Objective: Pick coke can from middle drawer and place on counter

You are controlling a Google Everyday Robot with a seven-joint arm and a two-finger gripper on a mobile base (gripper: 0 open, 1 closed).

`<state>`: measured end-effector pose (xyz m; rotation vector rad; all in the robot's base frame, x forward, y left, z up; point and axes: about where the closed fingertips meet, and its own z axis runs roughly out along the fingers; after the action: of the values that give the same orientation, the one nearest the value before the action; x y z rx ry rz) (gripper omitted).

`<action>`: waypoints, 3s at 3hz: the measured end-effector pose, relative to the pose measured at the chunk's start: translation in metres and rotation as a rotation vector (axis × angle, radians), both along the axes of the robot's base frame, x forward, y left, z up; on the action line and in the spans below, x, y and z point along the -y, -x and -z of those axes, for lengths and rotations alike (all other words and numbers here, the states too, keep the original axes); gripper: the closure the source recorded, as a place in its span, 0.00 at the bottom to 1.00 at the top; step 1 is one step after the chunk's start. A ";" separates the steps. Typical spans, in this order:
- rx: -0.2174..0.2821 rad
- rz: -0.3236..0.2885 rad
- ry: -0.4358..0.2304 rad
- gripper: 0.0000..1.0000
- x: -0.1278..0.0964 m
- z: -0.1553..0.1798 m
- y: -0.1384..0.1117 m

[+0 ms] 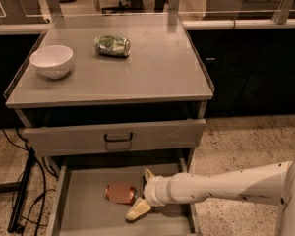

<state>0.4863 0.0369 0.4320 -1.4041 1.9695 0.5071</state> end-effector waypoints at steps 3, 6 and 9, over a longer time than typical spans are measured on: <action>0.043 -0.051 -0.016 0.00 -0.059 0.021 -0.015; -0.004 -0.052 0.009 0.00 -0.083 0.066 -0.021; -0.009 -0.054 0.011 0.60 -0.085 0.070 -0.022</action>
Offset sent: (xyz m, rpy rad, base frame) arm 0.0222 0.0694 -0.0216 0.0218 -0.0593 0.0645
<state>0.5083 0.1220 0.3623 -1.4672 1.9486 0.5280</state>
